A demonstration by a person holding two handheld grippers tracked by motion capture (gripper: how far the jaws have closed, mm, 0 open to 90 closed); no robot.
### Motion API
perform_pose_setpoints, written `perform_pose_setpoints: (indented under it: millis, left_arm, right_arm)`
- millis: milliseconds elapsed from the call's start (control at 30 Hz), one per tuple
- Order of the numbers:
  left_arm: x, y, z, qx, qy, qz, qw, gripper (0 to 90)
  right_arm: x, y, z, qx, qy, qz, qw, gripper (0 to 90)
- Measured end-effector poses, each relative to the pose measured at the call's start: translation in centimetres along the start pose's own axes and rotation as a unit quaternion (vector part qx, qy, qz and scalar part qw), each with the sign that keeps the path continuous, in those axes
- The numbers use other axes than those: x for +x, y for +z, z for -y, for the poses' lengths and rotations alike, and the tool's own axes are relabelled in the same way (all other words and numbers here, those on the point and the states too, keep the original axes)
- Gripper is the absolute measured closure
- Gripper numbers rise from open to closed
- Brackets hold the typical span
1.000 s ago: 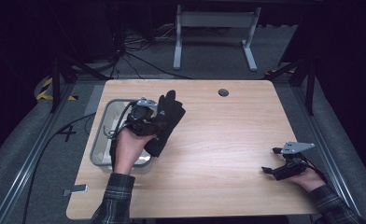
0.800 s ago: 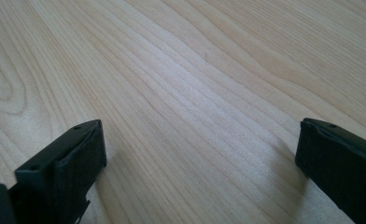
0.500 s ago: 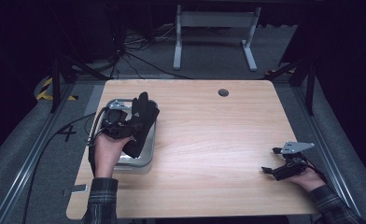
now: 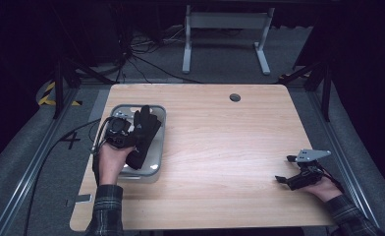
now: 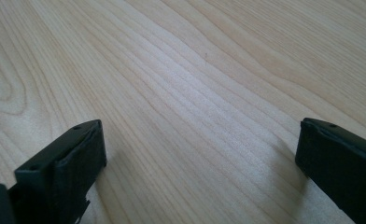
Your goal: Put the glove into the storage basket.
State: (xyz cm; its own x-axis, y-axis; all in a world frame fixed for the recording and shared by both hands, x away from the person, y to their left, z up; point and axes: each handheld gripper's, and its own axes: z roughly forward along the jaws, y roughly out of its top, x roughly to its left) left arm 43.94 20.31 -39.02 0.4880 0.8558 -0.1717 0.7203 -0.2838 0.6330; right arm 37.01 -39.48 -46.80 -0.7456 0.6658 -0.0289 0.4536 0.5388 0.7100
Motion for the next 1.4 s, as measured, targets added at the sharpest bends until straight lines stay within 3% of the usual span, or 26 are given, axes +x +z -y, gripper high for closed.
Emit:
perform_pose_setpoints:
  millis: [300, 400, 467, 500, 800, 967, 1333, 1400]
  left_arm:
    - [0.5, 1.1, 0.4, 0.024, -0.006, -0.006, 0.9997, 63.0]
    - [0.6, 1.3, 0.4, 0.029, -0.01, -0.012, 0.9995, 58.8]
    - [0.7, 1.5, 0.4, 0.031, -0.011, -0.022, 0.9992, 49.9]
    - [0.8, 1.5, 0.4, 0.026, -0.013, -0.025, 0.9993, 40.7]
    - [0.5, 0.2, 0.0, -0.006, -0.004, -0.039, 0.9992, 28.3]
    - [-1.2, -0.8, -0.8, -0.034, 0.011, -0.021, 0.9992, 27.5]
    - [-5.4, -0.8, -2.4, -0.053, 0.046, 0.019, 0.9974, 25.4]
    - [-7.0, -0.4, -2.6, -0.06, 0.055, 0.034, 0.9961, 24.9]
  right_arm:
    - [0.0, 0.0, 0.0, 0.0, 0.0, 0.0, 1.0, 2.2]
    - [0.0, 0.0, 0.0, 0.0, 0.0, 0.0, 1.0, 2.2]
    - [0.0, 0.0, 0.0, 0.0, 0.0, 0.0, 1.0, 2.1]
    - [0.0, 0.0, 0.0, 0.0, 0.0, 0.0, 1.0, 2.1]
    - [0.0, 0.0, 0.0, 0.0, 0.0, 0.0, 1.0, 2.1]
    - [0.0, 0.0, 0.0, 0.0, 0.0, 0.0, 1.0, 2.1]
    - [0.0, 0.0, 0.0, 0.0, 0.0, -0.001, 1.0, 2.1]
    - [0.0, 0.0, 0.0, 0.0, 0.0, 0.0, 1.0, 2.1]
